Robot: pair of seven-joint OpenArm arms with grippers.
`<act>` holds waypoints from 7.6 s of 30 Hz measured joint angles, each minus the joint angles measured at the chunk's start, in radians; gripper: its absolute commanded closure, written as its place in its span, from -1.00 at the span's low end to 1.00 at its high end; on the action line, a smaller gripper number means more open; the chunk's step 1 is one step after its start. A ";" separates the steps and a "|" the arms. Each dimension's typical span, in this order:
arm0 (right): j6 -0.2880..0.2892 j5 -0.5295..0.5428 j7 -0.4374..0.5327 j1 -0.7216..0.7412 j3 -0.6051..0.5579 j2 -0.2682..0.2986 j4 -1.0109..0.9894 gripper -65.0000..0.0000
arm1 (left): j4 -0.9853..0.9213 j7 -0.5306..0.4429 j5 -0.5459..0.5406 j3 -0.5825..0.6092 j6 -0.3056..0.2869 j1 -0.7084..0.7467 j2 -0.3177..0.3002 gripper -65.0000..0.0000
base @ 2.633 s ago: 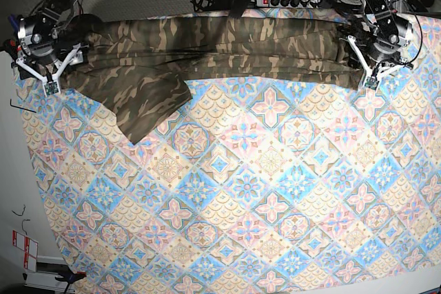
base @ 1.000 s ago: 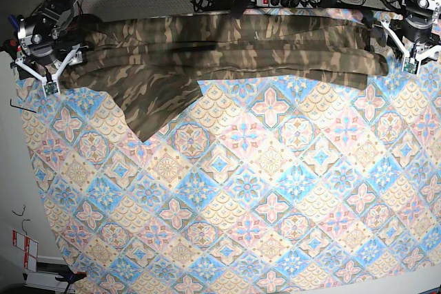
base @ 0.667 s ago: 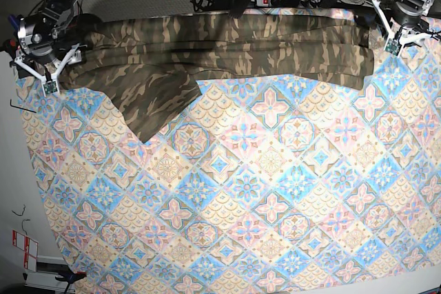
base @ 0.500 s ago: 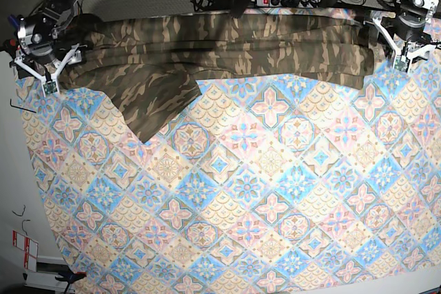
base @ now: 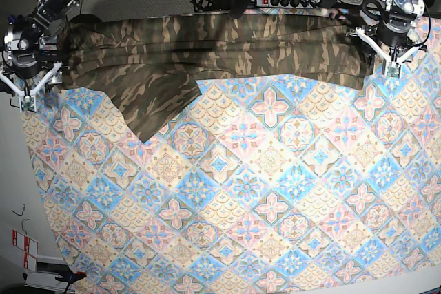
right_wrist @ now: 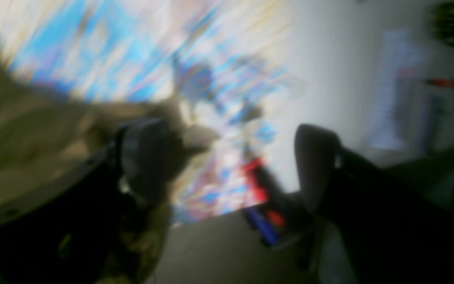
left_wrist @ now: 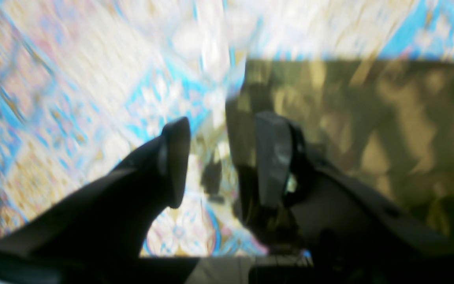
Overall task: Fold the T-shirt properly
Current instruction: 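Hold the shirt edge and adjust both grippers along it, then drag the folded shirt back toward the table center with both grippers, then pull the shirt edge back toward the robot with both grippers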
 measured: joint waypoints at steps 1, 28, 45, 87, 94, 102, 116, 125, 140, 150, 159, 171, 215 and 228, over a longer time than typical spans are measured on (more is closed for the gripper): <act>0.002 0.000 -0.004 0.002 0.006 -0.007 0.005 -0.49 | -0.003 0.000 -0.001 -0.002 0.000 0.000 0.000 0.15; 0.006 0.011 -0.218 0.005 -0.068 -0.011 -0.110 -0.49 | -0.419 -0.052 -0.060 0.098 -0.005 -0.118 -0.077 0.15; 0.008 0.035 -0.167 0.098 -0.053 0.013 -0.434 -0.49 | -0.526 -0.114 -0.080 0.161 -0.009 -0.168 -0.132 0.15; 0.021 0.057 -0.161 0.132 0.081 0.072 -0.514 -0.14 | -0.541 -0.148 -0.102 0.306 0.011 -0.155 -0.174 0.71; 0.032 0.095 -0.130 0.142 0.029 0.118 -0.644 0.29 | -0.546 -0.149 -0.060 0.309 0.011 -0.172 -0.164 0.73; 0.002 0.009 -0.192 0.257 -0.019 0.130 -0.779 0.93 | -0.562 -0.102 0.047 0.315 0.024 -0.255 -0.108 0.87; -0.021 -0.372 -0.360 0.578 -0.067 0.165 -1.163 0.93 | -0.871 0.017 0.153 0.319 -0.003 -0.586 -0.111 0.87; 0.013 -0.383 -0.408 0.563 -0.018 0.168 -1.143 0.93 | -0.861 -0.053 0.045 0.313 -0.014 -0.546 -0.135 0.87; 0.008 -0.403 -0.614 0.687 -0.010 0.192 -1.269 0.94 | -0.868 0.026 0.011 0.255 -0.063 -0.586 -0.187 0.87; 0.043 -0.304 -0.551 0.558 -0.012 0.180 -1.098 0.94 | -0.867 -0.163 -0.039 0.215 -0.038 -0.480 -0.180 0.87; 0.066 -0.256 -0.301 0.399 -0.011 0.136 -0.867 0.94 | -0.866 -0.177 -0.043 0.216 -0.055 -0.428 -0.208 0.87; 0.058 -0.251 -0.281 0.348 -0.055 0.105 -0.783 0.94 | -0.838 -0.217 -0.097 0.217 -0.063 -0.338 -0.260 0.87; 0.009 -0.190 -0.151 0.171 -0.087 -0.060 -0.224 -0.09 | -0.304 0.047 0.199 -0.092 -0.007 -0.212 -0.128 0.61; 0.006 -0.206 -0.172 0.164 -0.078 -0.058 -0.031 -0.10 | -0.104 0.052 0.203 -0.105 -0.002 -0.218 -0.049 0.59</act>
